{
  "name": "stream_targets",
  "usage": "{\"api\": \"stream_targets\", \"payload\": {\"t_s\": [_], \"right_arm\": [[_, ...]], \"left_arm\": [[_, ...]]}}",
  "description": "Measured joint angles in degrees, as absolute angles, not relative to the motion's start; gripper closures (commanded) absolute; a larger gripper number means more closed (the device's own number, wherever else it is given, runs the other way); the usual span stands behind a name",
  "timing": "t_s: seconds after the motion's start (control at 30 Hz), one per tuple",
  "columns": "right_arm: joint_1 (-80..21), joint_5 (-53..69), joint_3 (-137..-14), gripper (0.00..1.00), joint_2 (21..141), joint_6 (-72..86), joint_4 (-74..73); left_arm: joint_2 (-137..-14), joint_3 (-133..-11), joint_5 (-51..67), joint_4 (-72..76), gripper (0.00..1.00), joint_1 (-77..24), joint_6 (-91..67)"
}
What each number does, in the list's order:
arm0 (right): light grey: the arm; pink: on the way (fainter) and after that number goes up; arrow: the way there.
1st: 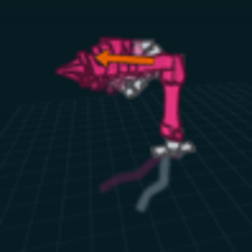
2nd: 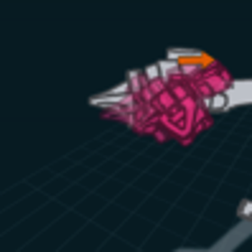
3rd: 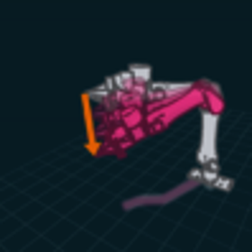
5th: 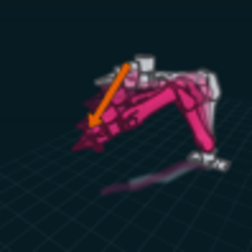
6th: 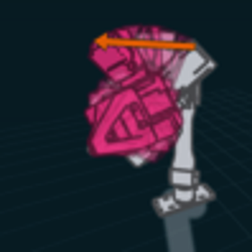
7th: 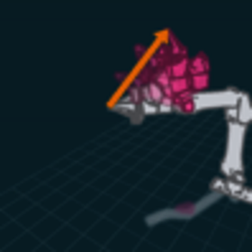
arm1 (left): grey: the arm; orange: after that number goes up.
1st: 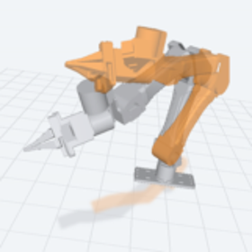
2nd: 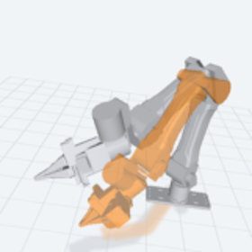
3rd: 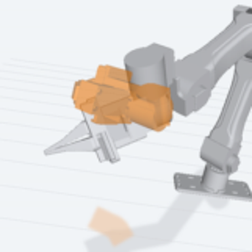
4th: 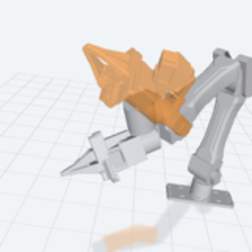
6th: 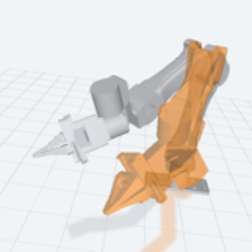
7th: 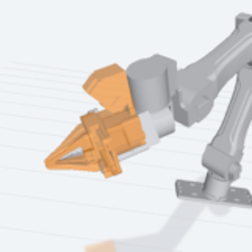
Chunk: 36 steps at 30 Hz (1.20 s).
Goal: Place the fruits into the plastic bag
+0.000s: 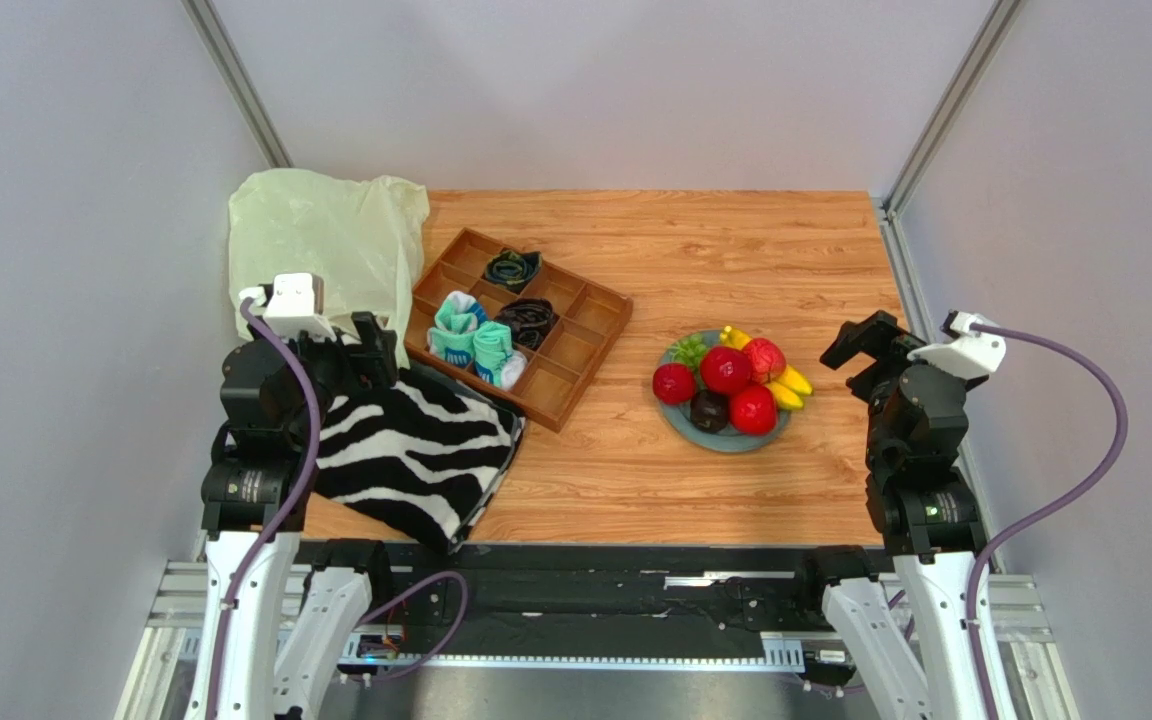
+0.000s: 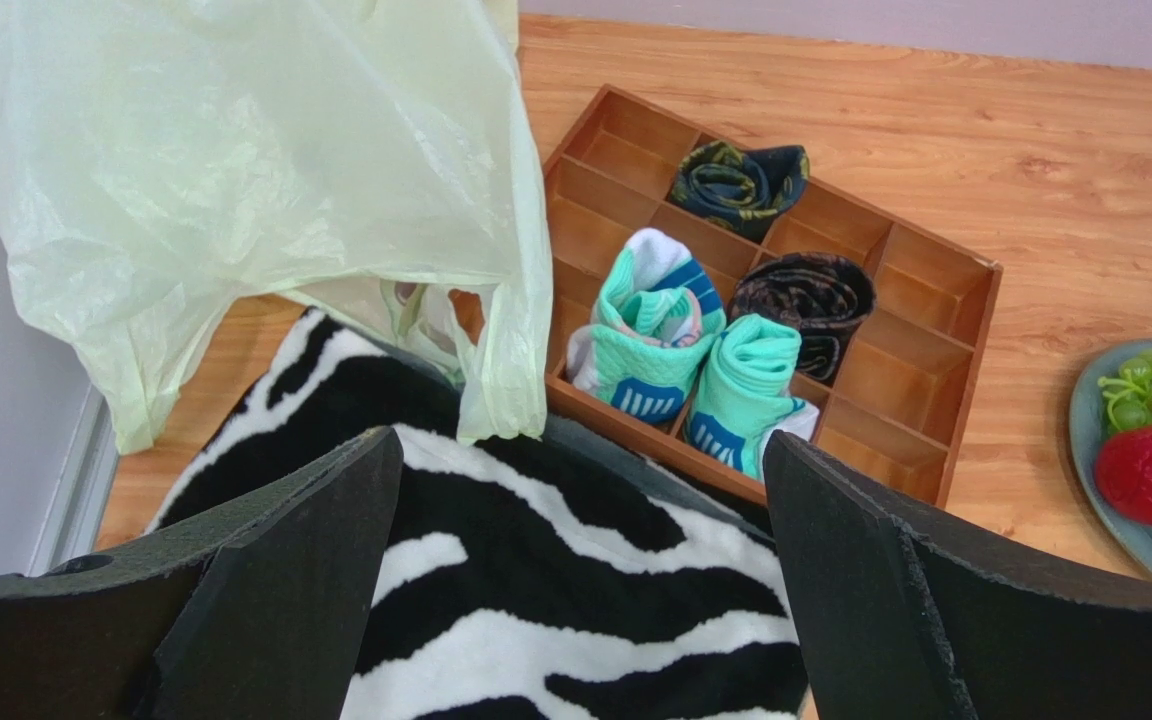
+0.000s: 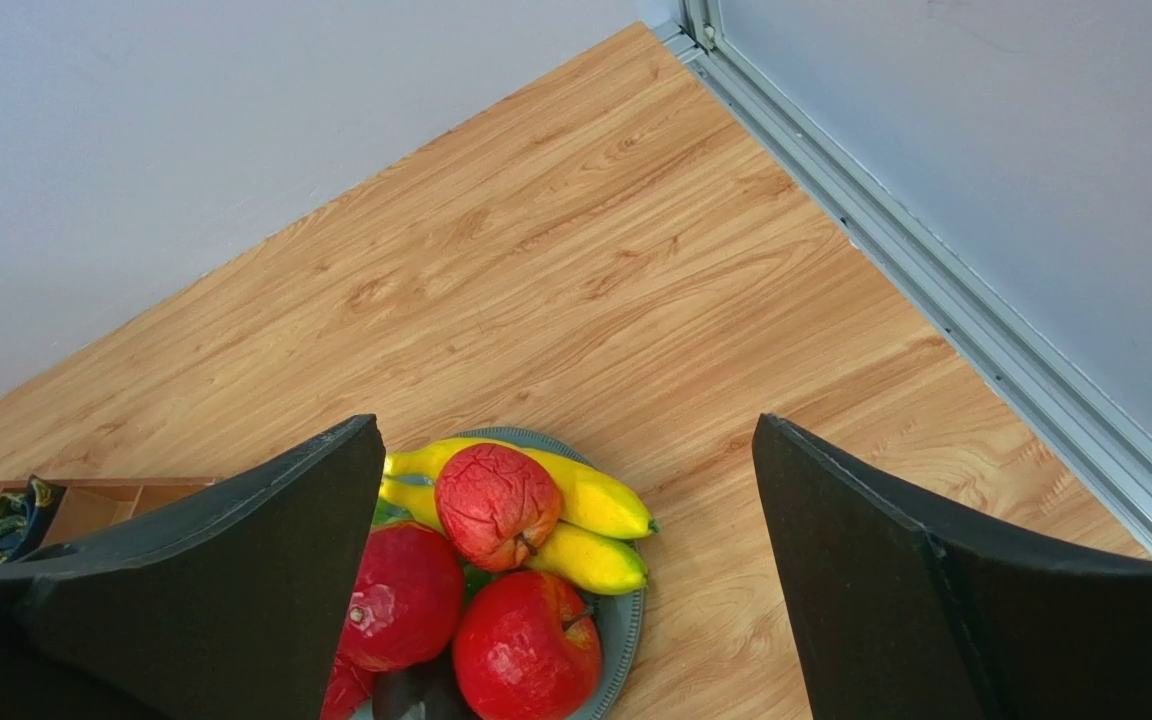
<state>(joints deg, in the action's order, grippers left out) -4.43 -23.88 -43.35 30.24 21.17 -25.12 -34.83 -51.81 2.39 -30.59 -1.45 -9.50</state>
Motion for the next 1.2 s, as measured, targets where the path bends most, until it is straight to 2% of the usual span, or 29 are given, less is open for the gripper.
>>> {"api": "stream_targets", "payload": {"t_s": [0.57,0.83,1.07,1.2], "right_arm": [[-4.43,-23.83,-43.35,0.04,30.24,21.17,-26.0],[-4.43,-19.03,-43.35,0.06,30.44,21.69,-25.91],[-4.4,-14.96,-43.35,0.06,31.03,22.26,-25.91],[-4.43,-13.13,-43.35,0.06,31.03,22.48,-25.89]], "left_arm": [[-38.72,-51.83,1.5,-30.68,0.01,-1.45,-9.65],[-54.54,-57.43,5.08,-30.41,0.02,-1.48,-11.31],[-72.49,-65.82,2.9,-31.0,0.03,-1.19,-11.03],[-79.31,-66.52,3.31,-31.27,0.02,0.86,-11.2]]}}
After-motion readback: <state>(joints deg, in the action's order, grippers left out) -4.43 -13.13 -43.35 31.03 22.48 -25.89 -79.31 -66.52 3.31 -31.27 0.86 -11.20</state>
